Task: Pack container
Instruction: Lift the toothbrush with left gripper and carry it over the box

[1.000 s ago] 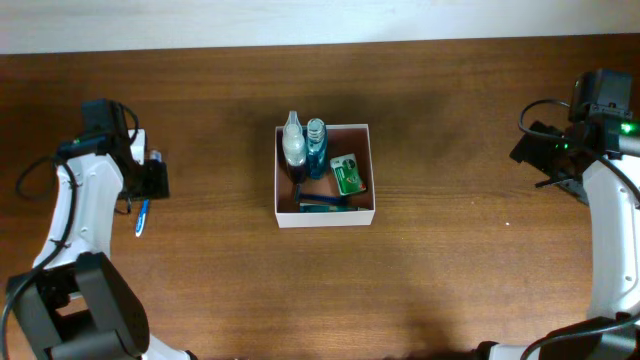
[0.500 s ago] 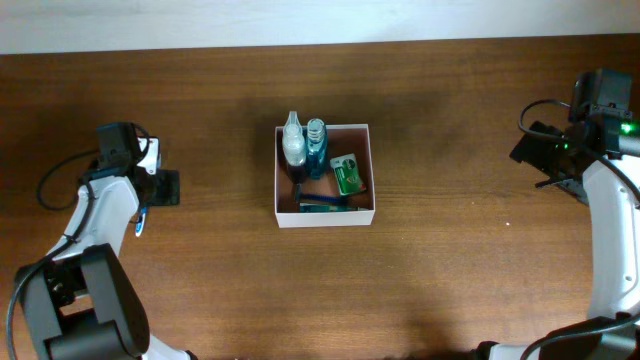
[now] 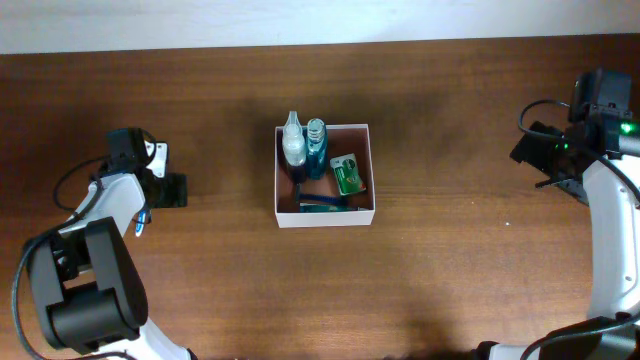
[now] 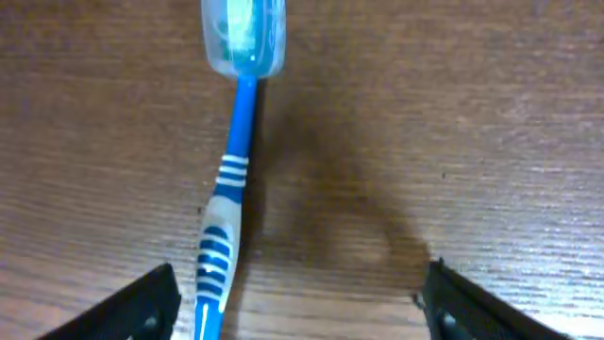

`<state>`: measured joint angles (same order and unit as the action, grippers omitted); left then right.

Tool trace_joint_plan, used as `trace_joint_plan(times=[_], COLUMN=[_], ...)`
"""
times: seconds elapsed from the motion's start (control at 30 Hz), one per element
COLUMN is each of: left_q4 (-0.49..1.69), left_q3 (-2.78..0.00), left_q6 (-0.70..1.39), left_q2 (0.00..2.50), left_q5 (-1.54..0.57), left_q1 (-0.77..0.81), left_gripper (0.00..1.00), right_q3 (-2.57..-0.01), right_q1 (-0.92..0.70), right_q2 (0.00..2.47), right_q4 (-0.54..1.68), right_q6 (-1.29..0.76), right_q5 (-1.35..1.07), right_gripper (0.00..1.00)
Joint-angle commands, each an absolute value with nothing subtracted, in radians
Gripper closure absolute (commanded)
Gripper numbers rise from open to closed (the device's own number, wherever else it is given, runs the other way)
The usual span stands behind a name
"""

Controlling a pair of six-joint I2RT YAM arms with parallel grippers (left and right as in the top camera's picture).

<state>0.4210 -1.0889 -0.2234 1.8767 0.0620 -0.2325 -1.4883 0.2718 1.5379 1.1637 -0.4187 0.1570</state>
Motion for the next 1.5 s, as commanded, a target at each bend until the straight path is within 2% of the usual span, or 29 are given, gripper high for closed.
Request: trace_joint_plan(times=[0.0, 0.1, 0.2, 0.37, 0.8, 1.0, 1.47], left_q4=[0.416, 0.412, 0.413, 0.435, 0.542, 0.627, 0.671], left_q3=[-1.079, -1.079, -1.079, -1.079, -1.18, -1.272, -1.277], left_q6=[-0.241, -0.24, -0.232, -0.214, -0.241, -0.318, -0.622], left_q2=[1.913, 1.915, 1.915, 1.915, 1.841, 1.705, 1.416], left_q5=[0.04, 0.039, 0.02, -0.015, -0.038, -0.038, -0.039], left_q1=[-0.239, -0.239, -0.239, -0.239, -0.179, -0.074, 0.228], left_gripper=[0.33, 0.48, 0.73, 0.99, 1.0, 1.0, 1.0], right_q3=[-1.493, -1.493, -1.493, -1.493, -1.493, -1.493, -1.493], right_q1=[0.276, 0.276, 0.276, 0.276, 0.276, 0.276, 0.276], right_q2=[1.54, 1.54, 1.54, 1.54, 1.54, 1.54, 1.54], right_q4=[1.164, 1.164, 1.164, 1.164, 1.164, 1.164, 1.164], right_q6=[-0.424, -0.424, -0.424, -0.424, -0.424, -0.424, -0.424], right_q5=[0.169, 0.169, 0.169, 0.169, 0.169, 0.169, 0.169], right_gripper=[0.01, 0.01, 0.01, 0.01, 0.01, 0.01, 0.01])
